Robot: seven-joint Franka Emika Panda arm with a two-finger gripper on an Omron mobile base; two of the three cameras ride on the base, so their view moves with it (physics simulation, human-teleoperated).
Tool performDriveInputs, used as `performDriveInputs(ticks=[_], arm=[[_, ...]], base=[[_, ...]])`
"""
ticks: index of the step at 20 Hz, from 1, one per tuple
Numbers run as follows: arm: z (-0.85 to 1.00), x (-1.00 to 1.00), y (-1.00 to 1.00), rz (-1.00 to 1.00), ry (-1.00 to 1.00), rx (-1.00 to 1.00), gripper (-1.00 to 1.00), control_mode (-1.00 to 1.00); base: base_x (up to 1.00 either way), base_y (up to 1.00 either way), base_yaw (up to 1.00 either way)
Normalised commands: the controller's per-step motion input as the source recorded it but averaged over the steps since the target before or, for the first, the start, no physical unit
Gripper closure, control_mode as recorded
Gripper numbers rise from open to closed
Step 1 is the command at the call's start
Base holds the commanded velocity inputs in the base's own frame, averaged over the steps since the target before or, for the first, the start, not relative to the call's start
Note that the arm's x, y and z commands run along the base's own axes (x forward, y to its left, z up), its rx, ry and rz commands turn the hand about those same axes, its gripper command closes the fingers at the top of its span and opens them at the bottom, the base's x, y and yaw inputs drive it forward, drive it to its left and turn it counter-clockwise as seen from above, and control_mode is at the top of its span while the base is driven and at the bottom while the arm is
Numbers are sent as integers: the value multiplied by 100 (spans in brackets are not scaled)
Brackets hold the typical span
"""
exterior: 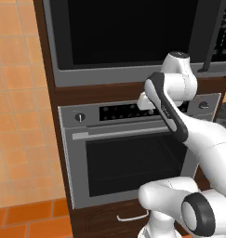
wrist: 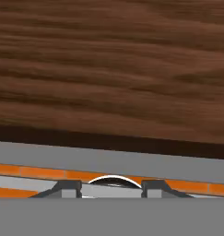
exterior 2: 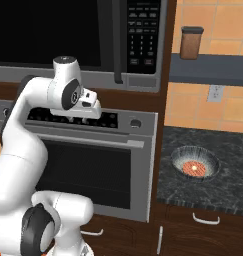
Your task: Open the microwave, place the bowl with waffle inside the microwave, then close the microwave door and turn it on.
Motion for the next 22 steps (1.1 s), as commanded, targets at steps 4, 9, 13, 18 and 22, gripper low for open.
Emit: performDriveInputs(ticks=[4,9,13,18,22], arm=[[13,-47,-37,-1,-32,2,-100,-100],[40,-38,-64,0,-94,4,-100,-100],[76,23,-65,0,-72,0,-100,-100],[69,44,-61,-8,-18,1,-100,-100],[29,41,-51,-14,2,1,-100,-100]], base=[[0,0,0],[0,0,0],[0,0,0],[0,0,0],[0,0,0]])
